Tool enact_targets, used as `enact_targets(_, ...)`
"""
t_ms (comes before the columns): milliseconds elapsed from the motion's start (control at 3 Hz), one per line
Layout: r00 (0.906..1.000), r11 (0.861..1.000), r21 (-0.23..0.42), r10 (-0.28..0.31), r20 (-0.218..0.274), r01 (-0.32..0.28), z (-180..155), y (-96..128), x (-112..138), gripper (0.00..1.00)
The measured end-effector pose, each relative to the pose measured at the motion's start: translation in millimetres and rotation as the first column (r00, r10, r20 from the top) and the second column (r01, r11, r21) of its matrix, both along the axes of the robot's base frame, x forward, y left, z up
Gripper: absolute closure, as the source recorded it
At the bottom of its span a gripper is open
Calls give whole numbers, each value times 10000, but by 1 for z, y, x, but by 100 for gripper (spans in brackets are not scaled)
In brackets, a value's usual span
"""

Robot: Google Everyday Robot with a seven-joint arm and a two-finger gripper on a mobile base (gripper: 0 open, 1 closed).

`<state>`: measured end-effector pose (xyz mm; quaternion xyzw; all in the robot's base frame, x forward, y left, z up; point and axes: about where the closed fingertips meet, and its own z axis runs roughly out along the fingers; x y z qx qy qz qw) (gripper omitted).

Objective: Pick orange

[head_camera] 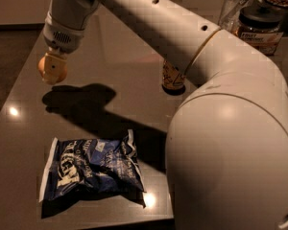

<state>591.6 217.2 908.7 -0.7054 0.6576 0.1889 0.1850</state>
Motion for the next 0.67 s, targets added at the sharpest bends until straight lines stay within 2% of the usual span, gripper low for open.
enact_targets(333, 9981, 9979, 222, 604, 137, -607, 30, -9, -3, 100)
enact_targets(667, 9981, 9979, 223, 602, 137, -605, 30, -9, -3, 100)
